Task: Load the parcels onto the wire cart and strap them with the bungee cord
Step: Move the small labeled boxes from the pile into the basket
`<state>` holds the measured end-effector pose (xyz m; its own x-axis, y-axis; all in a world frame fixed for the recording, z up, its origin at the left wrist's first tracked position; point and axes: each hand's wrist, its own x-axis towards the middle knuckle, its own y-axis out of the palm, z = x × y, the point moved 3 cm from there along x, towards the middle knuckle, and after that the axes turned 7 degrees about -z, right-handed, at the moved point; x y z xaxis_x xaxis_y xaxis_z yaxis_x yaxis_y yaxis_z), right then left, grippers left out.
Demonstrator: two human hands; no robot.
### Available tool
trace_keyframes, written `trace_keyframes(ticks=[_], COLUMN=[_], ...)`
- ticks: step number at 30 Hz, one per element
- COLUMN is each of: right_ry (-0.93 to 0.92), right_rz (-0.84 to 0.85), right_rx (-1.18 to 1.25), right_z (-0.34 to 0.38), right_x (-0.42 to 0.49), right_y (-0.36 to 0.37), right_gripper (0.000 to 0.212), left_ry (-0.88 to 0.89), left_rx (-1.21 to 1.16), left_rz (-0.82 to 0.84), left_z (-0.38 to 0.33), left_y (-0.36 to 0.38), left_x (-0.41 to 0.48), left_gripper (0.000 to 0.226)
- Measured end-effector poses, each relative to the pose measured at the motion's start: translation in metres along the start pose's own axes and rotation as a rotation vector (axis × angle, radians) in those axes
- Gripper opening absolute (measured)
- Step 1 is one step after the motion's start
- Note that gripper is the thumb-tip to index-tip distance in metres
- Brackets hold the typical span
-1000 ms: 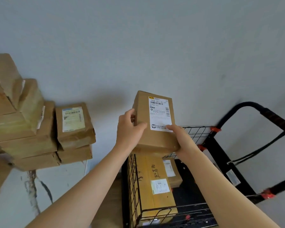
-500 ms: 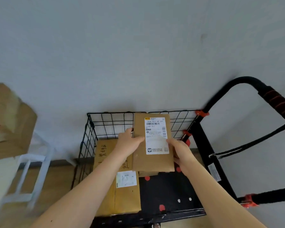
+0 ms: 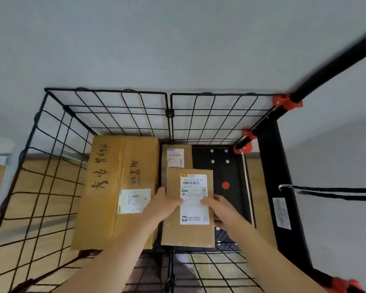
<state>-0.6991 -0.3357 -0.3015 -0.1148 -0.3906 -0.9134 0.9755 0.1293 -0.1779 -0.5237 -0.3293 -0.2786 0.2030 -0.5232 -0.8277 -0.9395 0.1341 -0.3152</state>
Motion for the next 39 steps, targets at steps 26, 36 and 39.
trace_keyframes(ticks=[26,36,39], right_ry=[0.157,0.156,0.176], right_rz=[-0.061,-0.030,-0.022], right_rx=[-0.240,-0.403,-0.425], right_z=[-0.063,-0.071,-0.075], right_x=[0.127,0.146,0.157], right_y=[0.021,0.054,0.060], right_gripper=[0.042,0.045,0.044], left_ry=[-0.283,-0.242,-0.257], left_rx=[0.154,0.302,0.380], left_rz=[-0.076,-0.108,-0.069], left_z=[0.071,0.088,0.095], left_y=[0.059,0.063,0.068], left_x=[0.115,0.140,0.147], left_gripper=[0.056,0.031,0.043])
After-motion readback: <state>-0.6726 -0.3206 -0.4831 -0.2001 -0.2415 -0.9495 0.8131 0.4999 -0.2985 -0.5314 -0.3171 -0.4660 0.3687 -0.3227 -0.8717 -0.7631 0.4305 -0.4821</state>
